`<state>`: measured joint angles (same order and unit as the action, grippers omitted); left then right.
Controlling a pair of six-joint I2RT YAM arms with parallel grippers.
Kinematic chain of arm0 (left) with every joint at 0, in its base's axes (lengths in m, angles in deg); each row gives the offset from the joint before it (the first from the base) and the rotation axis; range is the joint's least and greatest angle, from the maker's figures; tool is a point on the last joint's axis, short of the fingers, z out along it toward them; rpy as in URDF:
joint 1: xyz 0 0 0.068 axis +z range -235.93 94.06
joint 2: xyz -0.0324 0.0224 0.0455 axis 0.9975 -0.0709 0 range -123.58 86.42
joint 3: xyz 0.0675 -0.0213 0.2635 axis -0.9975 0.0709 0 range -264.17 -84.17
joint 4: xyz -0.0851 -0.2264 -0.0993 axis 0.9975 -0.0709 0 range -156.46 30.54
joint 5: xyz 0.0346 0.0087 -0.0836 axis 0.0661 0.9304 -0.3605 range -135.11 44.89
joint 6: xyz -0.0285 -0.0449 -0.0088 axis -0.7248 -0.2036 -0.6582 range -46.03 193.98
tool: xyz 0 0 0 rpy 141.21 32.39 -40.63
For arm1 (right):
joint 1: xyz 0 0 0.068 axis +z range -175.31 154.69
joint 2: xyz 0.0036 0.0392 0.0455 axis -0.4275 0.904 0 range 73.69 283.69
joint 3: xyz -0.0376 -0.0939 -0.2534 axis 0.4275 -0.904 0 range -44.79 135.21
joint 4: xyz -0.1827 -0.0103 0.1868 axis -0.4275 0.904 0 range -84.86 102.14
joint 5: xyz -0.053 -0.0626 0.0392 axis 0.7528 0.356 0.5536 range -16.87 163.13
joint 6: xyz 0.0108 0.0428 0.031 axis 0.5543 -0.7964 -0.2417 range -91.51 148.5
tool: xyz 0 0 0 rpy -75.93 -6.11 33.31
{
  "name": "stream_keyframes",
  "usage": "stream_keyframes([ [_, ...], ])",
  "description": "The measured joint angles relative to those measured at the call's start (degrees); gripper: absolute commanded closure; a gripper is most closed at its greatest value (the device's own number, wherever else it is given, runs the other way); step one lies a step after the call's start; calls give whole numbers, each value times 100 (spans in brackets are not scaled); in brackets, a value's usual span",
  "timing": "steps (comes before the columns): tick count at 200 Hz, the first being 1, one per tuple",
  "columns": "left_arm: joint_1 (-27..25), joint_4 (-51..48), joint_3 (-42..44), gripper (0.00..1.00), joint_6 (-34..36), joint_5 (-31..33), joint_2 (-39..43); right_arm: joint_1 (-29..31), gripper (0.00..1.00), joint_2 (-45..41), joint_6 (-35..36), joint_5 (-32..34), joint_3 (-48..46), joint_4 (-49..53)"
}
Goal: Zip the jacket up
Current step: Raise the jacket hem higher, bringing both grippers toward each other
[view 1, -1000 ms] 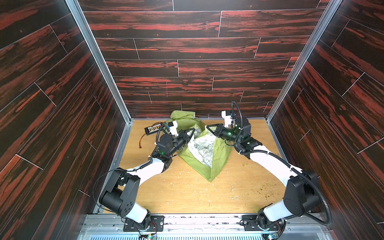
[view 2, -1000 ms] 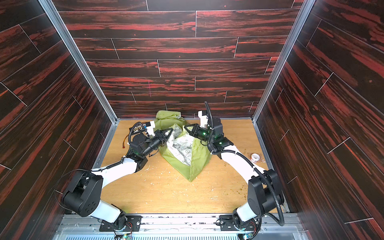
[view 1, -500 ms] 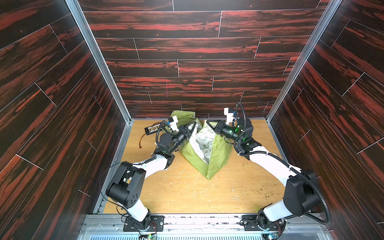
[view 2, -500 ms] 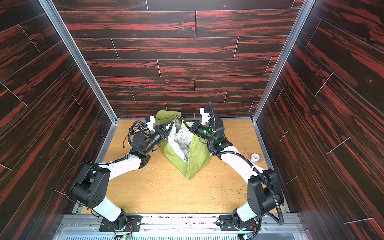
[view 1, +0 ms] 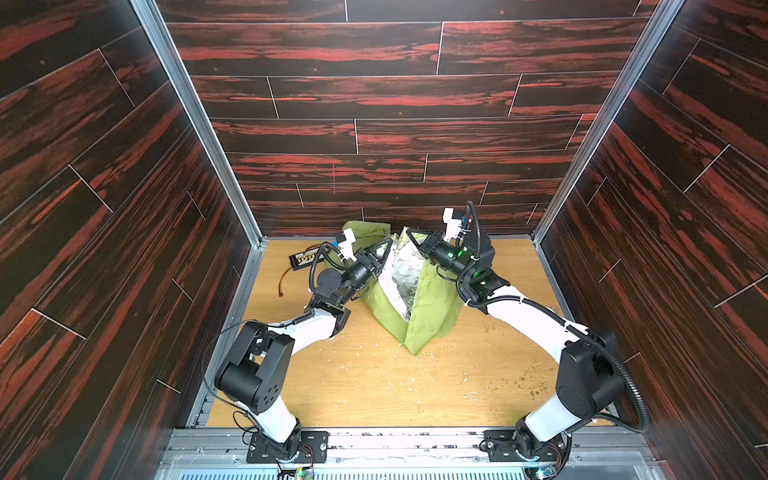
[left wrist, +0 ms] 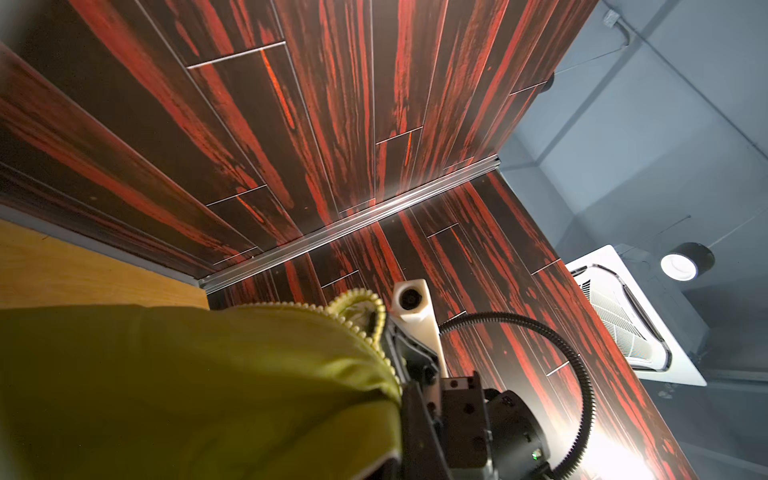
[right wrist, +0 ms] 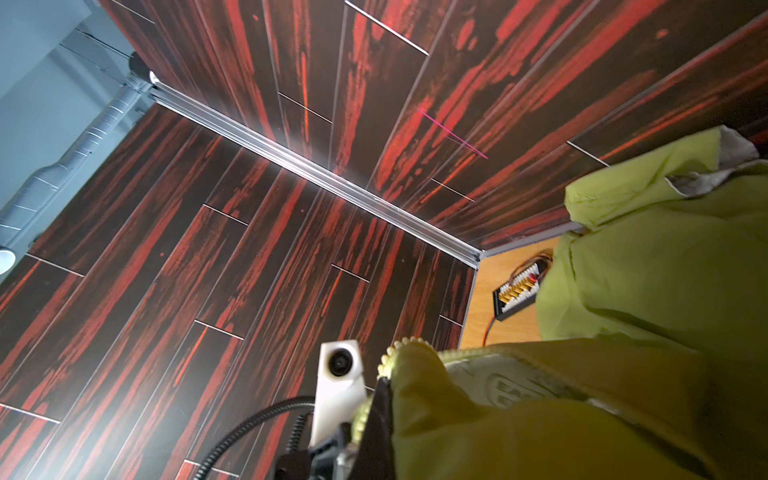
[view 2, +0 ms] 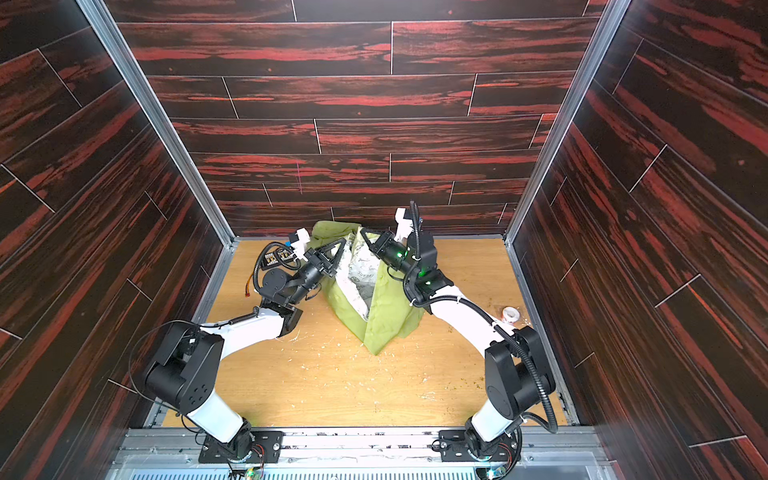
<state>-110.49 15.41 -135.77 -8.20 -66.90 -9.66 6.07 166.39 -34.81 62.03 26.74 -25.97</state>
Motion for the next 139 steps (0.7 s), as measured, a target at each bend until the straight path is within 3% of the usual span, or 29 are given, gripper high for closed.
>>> stream_keyframes([
  [139, 0, 186, -114, 100, -114, 37, -48, 291, 100, 0, 9, 516, 22, -177],
])
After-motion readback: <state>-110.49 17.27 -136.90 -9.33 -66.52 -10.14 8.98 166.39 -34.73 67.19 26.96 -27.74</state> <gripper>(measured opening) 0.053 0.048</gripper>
